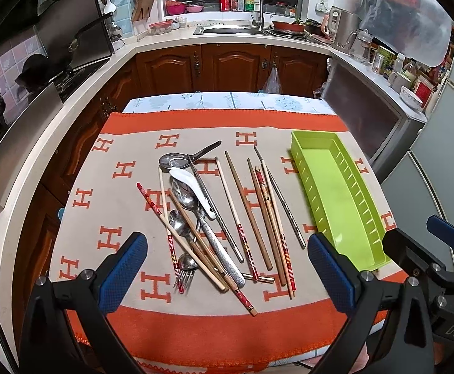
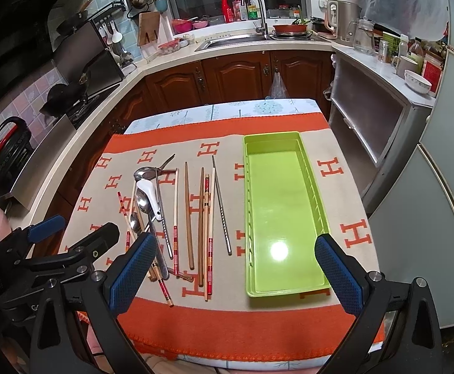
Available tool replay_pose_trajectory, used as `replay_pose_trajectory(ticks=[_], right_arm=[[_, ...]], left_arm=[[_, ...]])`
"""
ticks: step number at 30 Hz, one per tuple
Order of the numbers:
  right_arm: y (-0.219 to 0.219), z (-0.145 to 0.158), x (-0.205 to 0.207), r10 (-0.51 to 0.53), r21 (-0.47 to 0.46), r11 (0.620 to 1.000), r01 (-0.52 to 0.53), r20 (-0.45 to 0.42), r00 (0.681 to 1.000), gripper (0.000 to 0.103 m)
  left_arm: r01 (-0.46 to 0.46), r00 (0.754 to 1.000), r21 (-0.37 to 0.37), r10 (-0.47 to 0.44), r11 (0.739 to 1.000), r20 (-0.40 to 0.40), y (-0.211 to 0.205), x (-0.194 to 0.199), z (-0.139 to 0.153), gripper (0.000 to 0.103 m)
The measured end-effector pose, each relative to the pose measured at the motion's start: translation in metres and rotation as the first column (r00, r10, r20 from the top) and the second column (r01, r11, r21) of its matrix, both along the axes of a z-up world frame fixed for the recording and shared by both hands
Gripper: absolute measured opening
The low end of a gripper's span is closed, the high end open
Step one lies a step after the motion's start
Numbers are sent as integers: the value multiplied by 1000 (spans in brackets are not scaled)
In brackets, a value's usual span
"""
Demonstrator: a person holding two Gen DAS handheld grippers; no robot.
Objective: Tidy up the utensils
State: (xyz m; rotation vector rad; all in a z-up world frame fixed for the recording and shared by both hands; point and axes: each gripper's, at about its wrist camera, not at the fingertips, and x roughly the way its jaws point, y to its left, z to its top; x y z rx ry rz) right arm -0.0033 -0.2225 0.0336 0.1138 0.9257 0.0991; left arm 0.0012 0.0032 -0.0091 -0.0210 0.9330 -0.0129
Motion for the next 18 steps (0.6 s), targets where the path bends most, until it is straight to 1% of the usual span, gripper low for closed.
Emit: replay_pose_trajectory(ticks=[18], right_arm=[[3, 2, -1, 5, 13, 1000, -5, 10, 1000, 103]], left_arm=[[1, 1000, 0, -1, 1000, 10, 0, -3, 3, 102]])
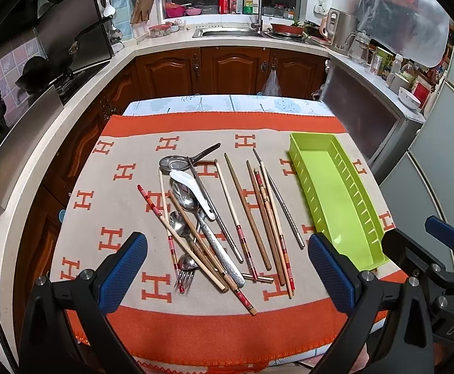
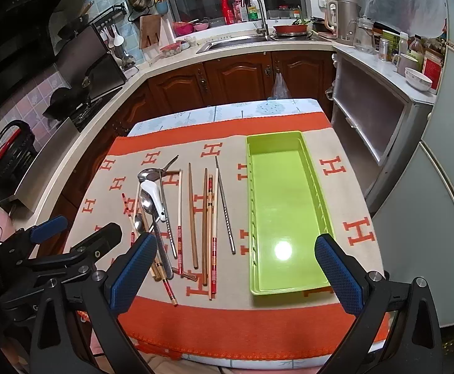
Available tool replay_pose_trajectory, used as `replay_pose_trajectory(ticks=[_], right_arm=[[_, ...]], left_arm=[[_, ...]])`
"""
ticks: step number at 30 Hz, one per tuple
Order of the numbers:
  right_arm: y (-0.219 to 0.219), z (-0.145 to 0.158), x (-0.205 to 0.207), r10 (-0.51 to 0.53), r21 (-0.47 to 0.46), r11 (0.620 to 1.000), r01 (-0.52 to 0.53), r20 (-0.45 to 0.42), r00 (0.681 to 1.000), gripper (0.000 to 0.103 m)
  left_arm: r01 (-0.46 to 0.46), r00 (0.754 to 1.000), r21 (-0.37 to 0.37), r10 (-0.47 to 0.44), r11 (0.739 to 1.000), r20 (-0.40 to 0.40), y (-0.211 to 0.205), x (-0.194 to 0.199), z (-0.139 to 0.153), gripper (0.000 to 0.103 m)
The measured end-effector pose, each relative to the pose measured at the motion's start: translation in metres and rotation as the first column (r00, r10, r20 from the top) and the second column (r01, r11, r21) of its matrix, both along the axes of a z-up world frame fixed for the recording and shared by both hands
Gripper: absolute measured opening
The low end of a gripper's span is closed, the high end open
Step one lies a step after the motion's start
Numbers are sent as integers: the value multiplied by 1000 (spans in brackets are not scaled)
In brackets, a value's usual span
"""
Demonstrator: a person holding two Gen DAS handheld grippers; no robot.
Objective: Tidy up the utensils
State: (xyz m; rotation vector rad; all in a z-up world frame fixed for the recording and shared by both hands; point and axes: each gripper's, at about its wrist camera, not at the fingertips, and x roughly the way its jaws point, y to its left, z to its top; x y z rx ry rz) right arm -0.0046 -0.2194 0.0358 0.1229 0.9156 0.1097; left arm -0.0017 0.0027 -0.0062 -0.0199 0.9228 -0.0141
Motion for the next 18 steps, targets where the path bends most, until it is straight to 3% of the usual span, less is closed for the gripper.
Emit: replay_pose_trajectory(ticks=[18], right_arm=[[7, 1, -6, 5, 12, 1000, -6, 11, 1000, 103]], left_arm=[[3, 1000, -2, -3, 1000, 0, -1, -1, 2, 102]])
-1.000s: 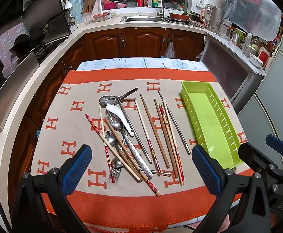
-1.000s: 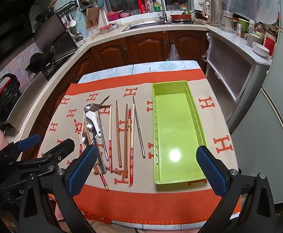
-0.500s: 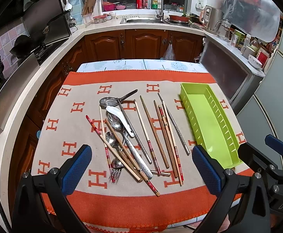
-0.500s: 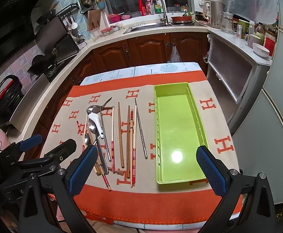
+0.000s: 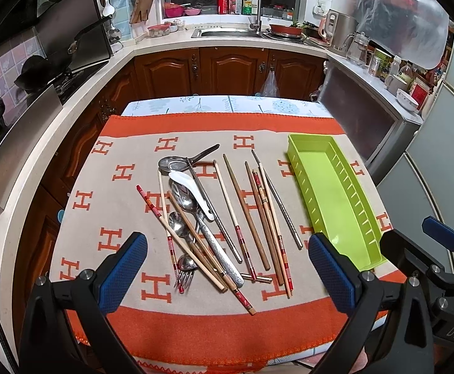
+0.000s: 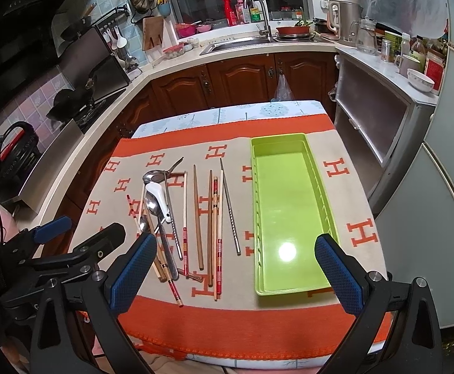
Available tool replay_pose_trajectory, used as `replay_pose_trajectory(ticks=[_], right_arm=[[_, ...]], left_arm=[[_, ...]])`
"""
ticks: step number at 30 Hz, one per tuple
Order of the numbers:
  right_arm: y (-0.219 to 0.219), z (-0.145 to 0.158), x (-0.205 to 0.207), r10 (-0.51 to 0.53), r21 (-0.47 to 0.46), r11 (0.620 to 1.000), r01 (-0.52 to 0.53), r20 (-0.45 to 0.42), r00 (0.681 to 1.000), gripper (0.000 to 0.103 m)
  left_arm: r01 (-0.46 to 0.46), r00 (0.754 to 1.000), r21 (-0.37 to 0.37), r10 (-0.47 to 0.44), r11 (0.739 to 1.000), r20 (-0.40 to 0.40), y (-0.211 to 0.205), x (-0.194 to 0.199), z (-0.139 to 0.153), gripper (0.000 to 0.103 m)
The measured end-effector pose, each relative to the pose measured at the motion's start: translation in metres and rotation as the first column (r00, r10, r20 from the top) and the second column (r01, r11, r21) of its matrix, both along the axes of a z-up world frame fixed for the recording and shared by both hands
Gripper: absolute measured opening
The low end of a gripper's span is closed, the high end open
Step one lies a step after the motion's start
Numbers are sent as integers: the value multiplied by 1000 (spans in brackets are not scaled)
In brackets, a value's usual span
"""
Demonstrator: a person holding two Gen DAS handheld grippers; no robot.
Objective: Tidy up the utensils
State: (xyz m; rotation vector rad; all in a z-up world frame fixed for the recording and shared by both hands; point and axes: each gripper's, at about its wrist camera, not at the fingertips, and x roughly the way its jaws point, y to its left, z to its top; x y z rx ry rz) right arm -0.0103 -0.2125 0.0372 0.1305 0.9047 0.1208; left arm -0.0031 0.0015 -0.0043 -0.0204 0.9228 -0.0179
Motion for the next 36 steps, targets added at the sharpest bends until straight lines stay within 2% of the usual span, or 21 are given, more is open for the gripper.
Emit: replay_pose_trajectory(ticks=[12, 19, 21, 24, 28, 33, 36], right_arm=[[-1, -1, -1, -1, 7, 1000, 1, -6, 1000, 103], [1, -2, -3, -7, 4, 1000, 7, -9, 1000, 103], [3, -2, -4, -4, 8, 1000, 5, -6, 1000, 103], [2, 0, -2, 5, 8, 1000, -5, 4, 1000, 102], [13, 12, 4, 38, -24, 999, -37, 38, 999, 89], [33, 31, 25, 98, 9, 995, -98, 33, 995, 84], [49, 42, 39, 131, 13, 991, -131, 36, 991, 82]], left_arm=[[1, 1000, 11, 0, 1000, -2, -2, 0, 3, 102], [-5, 1000, 75, 4, 997, 13, -4, -3, 5, 102], [3, 1000, 52, -4, 999, 10, 0, -3, 6, 102], [33, 999, -26, -34, 999, -9, 9, 2, 5, 102], [66, 997, -143, -72, 987, -39, 34, 14, 11, 102], [21, 990, -209, -49, 978, -132, 75, 37, 21, 102], [-35, 994, -197, 13, 980, -113, 105, 44, 24, 102]])
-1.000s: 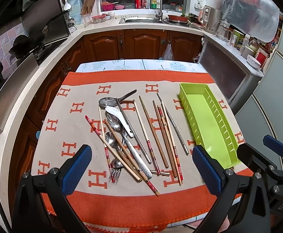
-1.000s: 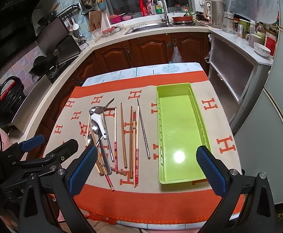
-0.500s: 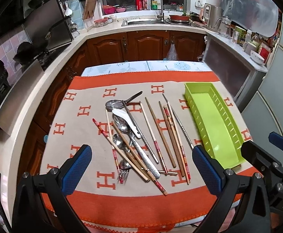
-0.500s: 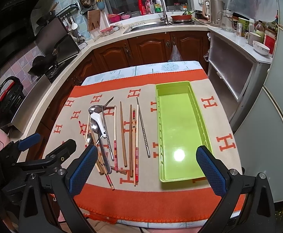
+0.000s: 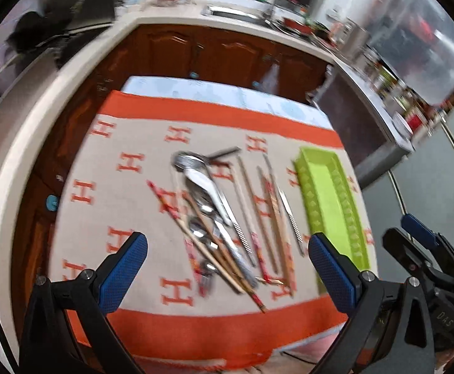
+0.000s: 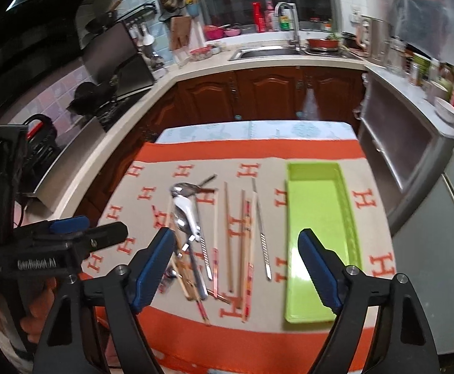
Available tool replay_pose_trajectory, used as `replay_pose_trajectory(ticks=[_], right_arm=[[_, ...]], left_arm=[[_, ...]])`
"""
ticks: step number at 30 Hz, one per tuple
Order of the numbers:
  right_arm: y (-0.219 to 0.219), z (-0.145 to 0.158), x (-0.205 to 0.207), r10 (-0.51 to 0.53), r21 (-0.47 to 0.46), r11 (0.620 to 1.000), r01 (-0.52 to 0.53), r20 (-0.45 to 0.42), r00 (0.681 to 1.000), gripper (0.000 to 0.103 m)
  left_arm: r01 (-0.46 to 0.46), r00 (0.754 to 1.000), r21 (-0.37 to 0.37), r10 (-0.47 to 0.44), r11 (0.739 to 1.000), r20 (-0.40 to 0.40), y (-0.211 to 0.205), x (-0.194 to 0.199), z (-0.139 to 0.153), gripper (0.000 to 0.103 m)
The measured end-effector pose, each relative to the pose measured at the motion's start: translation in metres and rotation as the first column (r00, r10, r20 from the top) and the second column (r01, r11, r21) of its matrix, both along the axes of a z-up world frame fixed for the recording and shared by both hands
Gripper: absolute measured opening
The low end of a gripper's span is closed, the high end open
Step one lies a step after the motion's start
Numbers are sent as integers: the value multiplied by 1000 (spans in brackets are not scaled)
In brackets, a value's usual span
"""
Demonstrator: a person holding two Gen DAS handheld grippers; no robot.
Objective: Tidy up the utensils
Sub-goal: 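Lower both tools toward the chopsticks lying in the utensil pile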
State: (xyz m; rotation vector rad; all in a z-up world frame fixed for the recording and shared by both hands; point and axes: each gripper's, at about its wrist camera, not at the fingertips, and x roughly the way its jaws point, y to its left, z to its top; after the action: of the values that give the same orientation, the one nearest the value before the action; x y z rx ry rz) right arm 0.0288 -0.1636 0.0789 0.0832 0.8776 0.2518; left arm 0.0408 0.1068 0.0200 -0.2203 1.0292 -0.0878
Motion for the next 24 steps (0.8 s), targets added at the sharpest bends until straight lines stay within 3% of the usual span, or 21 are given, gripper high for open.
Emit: replay_pose_trajectory(ticks=[6, 11, 16, 20, 24], right_arm=[[42, 4, 38, 75, -13, 997, -76, -42, 996, 78], [77, -20, 72, 125, -23, 991, -128, -106, 986, 72], [101, -74, 98, 172, 1, 984, -176, -231, 958, 60], [120, -129, 115, 225, 39, 973, -227, -376, 899, 44], [133, -177, 123, 260, 82, 964, -251, -468, 845, 33]], left_arm=[[-65, 998, 47, 65, 997, 7, 40, 11, -12, 102], [-75, 992, 73, 82, 995, -101, 56, 32, -65, 100], [-92, 966, 44, 100, 995, -238, 66, 47, -126, 77], [-110, 943, -29, 95, 994, -320, 70, 49, -159, 54], [-125, 930, -60, 96, 990, -355, 67, 48, -175, 48]])
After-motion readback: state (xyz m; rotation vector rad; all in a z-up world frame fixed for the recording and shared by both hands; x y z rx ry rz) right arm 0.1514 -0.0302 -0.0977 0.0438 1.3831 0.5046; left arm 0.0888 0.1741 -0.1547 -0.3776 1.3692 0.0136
